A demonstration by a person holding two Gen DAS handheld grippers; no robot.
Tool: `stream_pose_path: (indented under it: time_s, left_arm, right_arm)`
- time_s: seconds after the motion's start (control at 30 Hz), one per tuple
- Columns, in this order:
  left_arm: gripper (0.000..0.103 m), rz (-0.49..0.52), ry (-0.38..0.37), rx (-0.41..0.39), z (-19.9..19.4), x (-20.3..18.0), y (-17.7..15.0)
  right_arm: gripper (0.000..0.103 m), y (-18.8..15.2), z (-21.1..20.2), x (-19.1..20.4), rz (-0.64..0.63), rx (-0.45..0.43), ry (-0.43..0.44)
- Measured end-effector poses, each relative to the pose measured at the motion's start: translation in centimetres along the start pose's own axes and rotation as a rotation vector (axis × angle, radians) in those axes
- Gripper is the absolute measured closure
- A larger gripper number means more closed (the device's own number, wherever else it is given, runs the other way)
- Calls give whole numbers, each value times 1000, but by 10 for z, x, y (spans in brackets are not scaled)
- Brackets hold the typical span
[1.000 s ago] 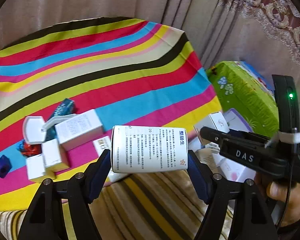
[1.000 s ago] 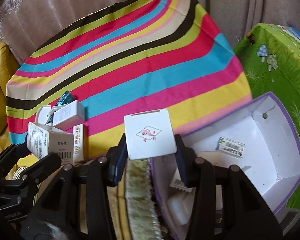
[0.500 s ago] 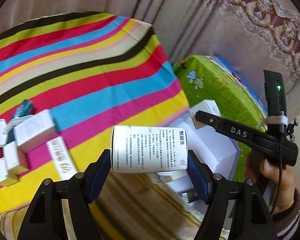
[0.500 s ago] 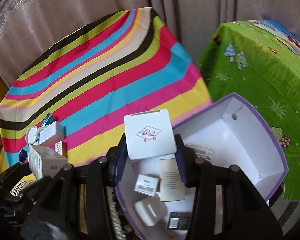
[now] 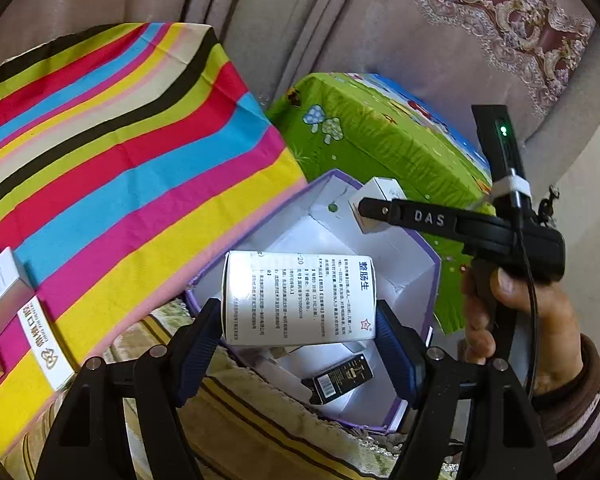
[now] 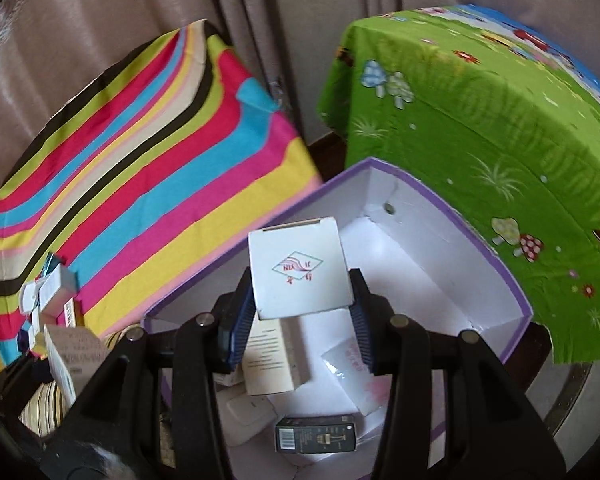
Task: Organize rigid objects
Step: 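Open both tools to drop the boxes into the storage box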
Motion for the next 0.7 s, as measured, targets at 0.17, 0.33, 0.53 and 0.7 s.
stream_pose_path:
  time_s: [0.17,0.33,0.53,0.7]
  left_arm:
    - [26,3,-19,15,3,-2,-2]
    - [14,-9,-100,14,1,-6,-1]
    - [12,-24,-148,2,-6,-1,-1]
    - [12,97,-49,-129,-35,-3,0]
  right_arm:
    - [54,0,-2,-5,15,-3,-14]
    - [34,0,-2,-13,54,5,-40]
    - [23,0,-2,-15,80,-1,-45]
    - [22,4,-6,-4,86,-19,-46]
Point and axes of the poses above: each gripper's, at about its wrist camera, not at the fingertips, and z roughly the way its jaws point, x to its left, y to its top, the point moved 5 cm from there along z, roughly the way its jaws point, and after that the axes turned 15 degrees about y, right-handed, at the moved point
